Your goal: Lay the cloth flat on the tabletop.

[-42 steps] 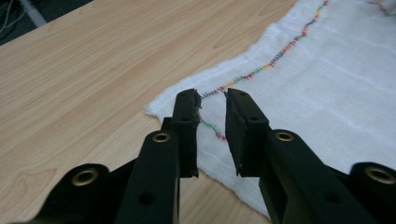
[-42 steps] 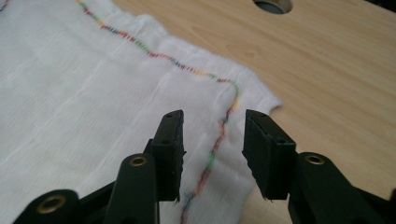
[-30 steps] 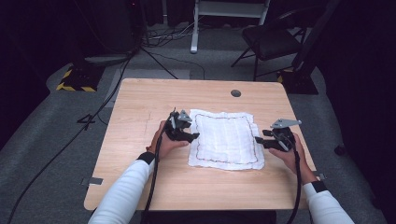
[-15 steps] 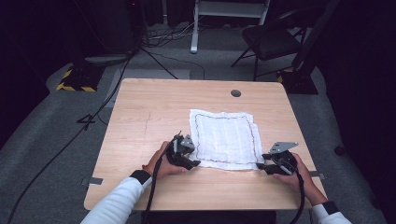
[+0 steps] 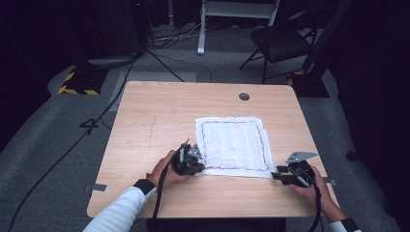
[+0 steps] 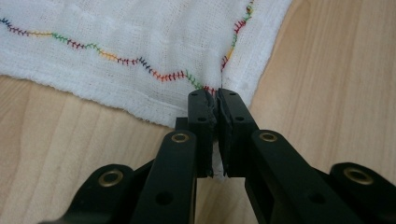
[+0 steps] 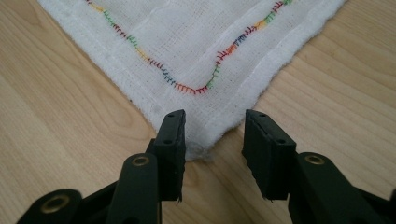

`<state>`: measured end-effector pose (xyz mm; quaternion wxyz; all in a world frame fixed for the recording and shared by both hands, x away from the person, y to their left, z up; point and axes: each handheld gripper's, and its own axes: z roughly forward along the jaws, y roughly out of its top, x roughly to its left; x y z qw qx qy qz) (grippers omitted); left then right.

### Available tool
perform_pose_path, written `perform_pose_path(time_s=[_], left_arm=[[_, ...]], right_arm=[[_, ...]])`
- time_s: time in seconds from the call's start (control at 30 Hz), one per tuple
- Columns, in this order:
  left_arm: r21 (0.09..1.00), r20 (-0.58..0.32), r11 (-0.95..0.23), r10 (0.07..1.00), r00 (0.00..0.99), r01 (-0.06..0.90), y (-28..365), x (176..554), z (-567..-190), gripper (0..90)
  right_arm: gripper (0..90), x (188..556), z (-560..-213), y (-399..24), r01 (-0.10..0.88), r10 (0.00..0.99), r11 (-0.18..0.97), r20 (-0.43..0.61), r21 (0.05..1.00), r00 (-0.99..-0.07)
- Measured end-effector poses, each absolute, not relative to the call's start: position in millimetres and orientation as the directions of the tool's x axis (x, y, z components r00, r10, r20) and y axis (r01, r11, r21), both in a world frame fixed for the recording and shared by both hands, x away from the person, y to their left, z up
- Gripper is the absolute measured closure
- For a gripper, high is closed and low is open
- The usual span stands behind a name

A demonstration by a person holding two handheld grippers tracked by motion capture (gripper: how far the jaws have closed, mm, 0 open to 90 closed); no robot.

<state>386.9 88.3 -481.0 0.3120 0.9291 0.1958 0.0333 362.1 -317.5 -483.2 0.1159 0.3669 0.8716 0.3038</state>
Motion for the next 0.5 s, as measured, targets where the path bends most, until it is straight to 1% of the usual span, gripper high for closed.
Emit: perform_pose_path(time_s=[0.17,0.23,0.27,0.3,0.33,0.37,0.4,0.5], left_arm=[[0.602,-0.069,-0.719,0.386,0.92,0.347,96,377,-482,85.0],[0.602,-0.046,-0.719,0.403,0.914,0.347,100,374,-480,84.7],[0.609,-0.047,-0.71,0.412,0.91,0.353,102,373,-479,82.9],[0.622,-0.054,-0.694,0.424,0.904,0.362,106,373,-478,80.0],[0.634,-0.049,-0.679,0.442,0.896,0.37,109,372,-476,73.9],[0.642,-0.047,-0.661,0.472,0.88,0.389,113,372,-474,65.8],[0.653,-0.051,-0.644,0.488,0.871,0.399,117,372,-472,60.9],[0.678,-0.046,-0.601,0.54,0.84,0.423,131,374,-468,42.1]], right_arm=[[59.7,354,-482,-319,0.57,0.708,0.551,0.02,0.609,-0.706],[59.9,351,-481,-318,0.557,0.706,0.565,-0.007,0.608,-0.708],[58.7,348,-481,-318,0.54,0.701,0.577,-0.032,0.613,-0.713],[57.6,347,-481,-318,0.537,0.7,0.574,-0.029,0.618,-0.714],[55.7,346,-480,-319,0.537,0.7,0.561,-0.015,0.63,-0.714],[53.8,345,-478,-319,0.53,0.7,0.554,-0.014,0.642,-0.714],[52.4,344,-476,-319,0.524,0.697,0.549,-0.012,0.651,-0.716],[47.6,344,-470,-317,0.514,0.692,0.53,0.006,0.675,-0.722]])
